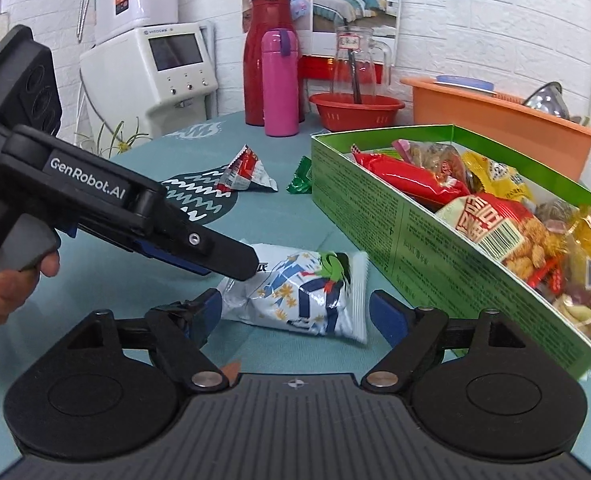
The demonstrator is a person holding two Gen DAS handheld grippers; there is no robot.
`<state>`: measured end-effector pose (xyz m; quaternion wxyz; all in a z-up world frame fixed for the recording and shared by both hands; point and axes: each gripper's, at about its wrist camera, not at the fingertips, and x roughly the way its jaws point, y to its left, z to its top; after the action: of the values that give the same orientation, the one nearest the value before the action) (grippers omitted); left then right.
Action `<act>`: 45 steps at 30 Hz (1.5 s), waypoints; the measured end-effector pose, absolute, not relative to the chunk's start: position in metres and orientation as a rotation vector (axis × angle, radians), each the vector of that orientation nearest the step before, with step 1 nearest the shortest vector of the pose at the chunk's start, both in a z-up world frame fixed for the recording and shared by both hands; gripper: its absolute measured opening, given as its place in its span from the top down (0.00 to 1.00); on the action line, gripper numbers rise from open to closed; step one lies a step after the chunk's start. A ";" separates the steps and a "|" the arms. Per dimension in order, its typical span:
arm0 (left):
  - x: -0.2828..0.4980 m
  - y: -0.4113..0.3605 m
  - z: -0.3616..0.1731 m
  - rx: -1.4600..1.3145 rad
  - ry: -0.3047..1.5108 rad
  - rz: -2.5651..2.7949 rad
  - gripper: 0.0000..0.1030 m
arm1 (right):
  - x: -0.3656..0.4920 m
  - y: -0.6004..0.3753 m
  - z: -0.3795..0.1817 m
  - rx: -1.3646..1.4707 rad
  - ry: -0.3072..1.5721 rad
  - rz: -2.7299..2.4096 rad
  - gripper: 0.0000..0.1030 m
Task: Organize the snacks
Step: 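Grasp the white 'I'm' chip bag with the left gripper, then carry the white chip bag into the box and open the left gripper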
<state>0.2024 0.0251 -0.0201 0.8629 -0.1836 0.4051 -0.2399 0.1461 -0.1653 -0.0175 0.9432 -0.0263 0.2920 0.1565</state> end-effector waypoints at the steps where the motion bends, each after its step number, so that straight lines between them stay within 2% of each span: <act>1: 0.204 0.024 -0.021 -0.382 0.851 -0.508 0.16 | 0.150 -0.166 -0.018 -0.043 0.605 0.329 0.00; 3: 0.206 0.022 -0.023 -0.374 0.855 -0.516 0.26 | 0.153 -0.167 -0.020 -0.013 0.629 0.352 0.00; 11: 0.207 0.021 -0.026 -0.370 0.858 -0.508 0.24 | 0.149 -0.169 -0.022 0.016 0.633 0.360 0.00; 12: 0.207 0.019 -0.026 -0.363 0.852 -0.506 0.25 | 0.150 -0.169 -0.023 0.013 0.642 0.348 0.05; 13: 0.206 0.017 -0.027 -0.351 0.846 -0.501 0.30 | 0.151 -0.169 -0.025 0.010 0.652 0.338 0.18; 15: 0.206 0.013 -0.027 -0.343 0.853 -0.505 0.35 | 0.152 -0.168 -0.027 0.001 0.645 0.324 0.30; 16: 0.204 0.012 -0.027 -0.342 0.858 -0.501 0.37 | 0.152 -0.167 -0.027 -0.002 0.646 0.317 0.46; 19: 0.195 0.008 -0.021 -0.325 0.842 -0.509 0.43 | 0.147 -0.167 -0.024 0.000 0.642 0.297 0.59; 33: 0.192 -0.025 0.056 -0.282 0.643 -0.625 0.44 | 0.117 -0.199 0.037 0.031 0.410 0.228 0.64; 45: 0.240 -0.083 0.064 -0.245 0.615 -0.730 0.44 | 0.127 -0.246 0.050 0.057 0.356 0.098 0.64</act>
<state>0.2405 -0.0825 0.0636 0.8810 -0.1177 0.2953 -0.3503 0.1268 -0.2461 0.0500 0.9826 0.0285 0.1768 0.0489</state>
